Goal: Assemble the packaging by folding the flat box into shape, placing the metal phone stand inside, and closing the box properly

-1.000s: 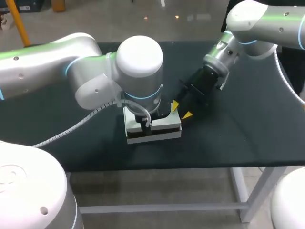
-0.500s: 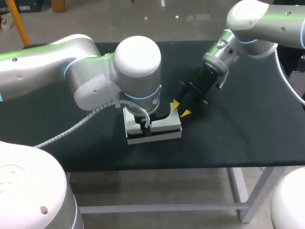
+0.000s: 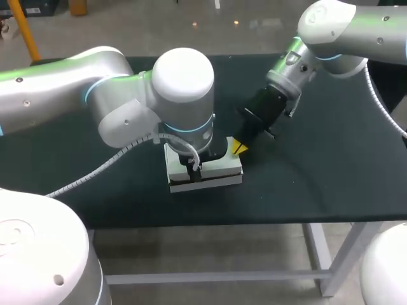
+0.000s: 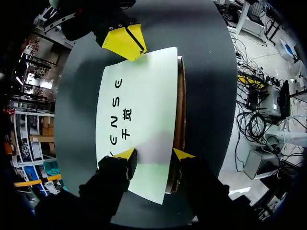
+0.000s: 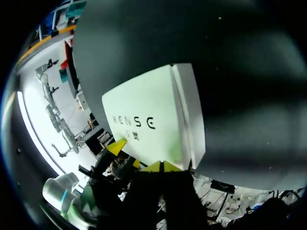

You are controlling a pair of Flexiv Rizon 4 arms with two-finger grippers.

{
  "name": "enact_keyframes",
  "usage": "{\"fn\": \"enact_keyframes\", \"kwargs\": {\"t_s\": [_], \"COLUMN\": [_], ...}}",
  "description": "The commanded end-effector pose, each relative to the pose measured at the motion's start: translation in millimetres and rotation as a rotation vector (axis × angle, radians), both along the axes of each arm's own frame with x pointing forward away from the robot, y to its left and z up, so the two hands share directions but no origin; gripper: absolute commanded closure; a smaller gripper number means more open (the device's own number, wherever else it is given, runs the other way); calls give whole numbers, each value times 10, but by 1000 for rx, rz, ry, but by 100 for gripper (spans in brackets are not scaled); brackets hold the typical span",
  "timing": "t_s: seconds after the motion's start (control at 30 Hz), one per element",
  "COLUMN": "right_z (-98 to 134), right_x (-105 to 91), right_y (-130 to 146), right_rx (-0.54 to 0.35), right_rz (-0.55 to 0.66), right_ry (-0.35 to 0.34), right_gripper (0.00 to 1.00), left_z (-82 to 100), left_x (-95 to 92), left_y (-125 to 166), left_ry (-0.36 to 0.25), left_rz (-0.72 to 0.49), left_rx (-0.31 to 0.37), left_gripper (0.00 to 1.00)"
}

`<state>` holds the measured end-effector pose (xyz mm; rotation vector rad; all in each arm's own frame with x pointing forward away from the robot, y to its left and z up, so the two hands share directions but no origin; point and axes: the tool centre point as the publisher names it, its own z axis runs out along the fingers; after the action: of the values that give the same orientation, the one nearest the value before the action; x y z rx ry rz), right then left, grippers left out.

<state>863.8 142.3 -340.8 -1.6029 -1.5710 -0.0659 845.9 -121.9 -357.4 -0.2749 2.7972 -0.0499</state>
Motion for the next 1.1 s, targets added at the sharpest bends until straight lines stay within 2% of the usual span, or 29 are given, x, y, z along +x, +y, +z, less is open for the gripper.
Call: {"fn": "enact_keyframes", "kwargs": {"t_s": [0.03,0.23,0.5,1.1], "right_z": [20,2,-32,-148], "right_x": [-95,-166,-227,-244], "right_y": [31,17,-23,-44], "right_rx": [-13,-27,-15,-23], "right_rz": [-2,-2,7,10], "right_ry": [-40,-108,-152,-160], "right_gripper": [100,100,100,100], "left_z": [-17,-24,-27,-26], "left_x": [-18,-20,-24,-53], "left_y": [-2,-8,-9,-9], "left_ry": [-1,3,6,10], "left_rz": [-1,-2,-1,-6], "left_rx": [0,2,2,0], "left_gripper": [51,51,51,51]}}
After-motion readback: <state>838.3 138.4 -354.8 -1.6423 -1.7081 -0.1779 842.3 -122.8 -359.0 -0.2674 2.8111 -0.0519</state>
